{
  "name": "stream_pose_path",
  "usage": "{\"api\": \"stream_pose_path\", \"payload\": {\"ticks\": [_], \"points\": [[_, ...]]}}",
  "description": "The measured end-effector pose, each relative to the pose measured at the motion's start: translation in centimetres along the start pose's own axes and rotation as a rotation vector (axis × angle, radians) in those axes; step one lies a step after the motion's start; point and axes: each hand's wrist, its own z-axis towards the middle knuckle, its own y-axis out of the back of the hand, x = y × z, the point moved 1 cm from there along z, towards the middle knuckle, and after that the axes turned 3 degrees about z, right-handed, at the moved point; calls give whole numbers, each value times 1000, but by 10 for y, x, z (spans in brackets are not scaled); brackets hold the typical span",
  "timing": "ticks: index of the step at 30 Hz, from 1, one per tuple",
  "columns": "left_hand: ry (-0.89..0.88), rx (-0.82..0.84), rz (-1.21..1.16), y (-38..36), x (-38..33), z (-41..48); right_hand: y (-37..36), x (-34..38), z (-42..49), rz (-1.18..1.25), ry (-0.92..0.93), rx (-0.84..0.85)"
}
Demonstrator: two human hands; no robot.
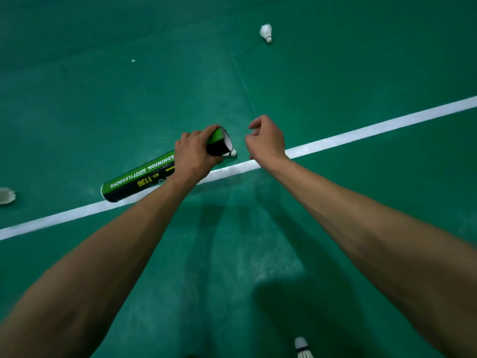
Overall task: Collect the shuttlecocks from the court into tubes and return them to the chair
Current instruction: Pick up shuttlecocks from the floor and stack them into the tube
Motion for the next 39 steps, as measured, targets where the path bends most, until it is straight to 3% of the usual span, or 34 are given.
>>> {"api": "stream_pose_path", "payload": {"ticks": [5,12,18,21,24,28,34,39], "points": [[46,0,39,2,59,-10,-49,-26,32,-328,-97,175],[49,28,72,-8,100,7,-123,-47,63,-505,-144,259],[-21,31,121,-15,104,27,-147,-71,87,-739,-48,251],[-38,16,114,-22,100,29,-148,-90,86,-821,103,220],[-26,17,110,-30,98,28,-145,-98,83,-726,210,190],[15,1,118,-33,94,29,-121,-79,81,-239,184,138],[24,-34,71,-23,62,39,-57,-47,63,-271,310,358],[-19,-85,-16,-13,6,45,4,-18,49,-274,330,317]]}}
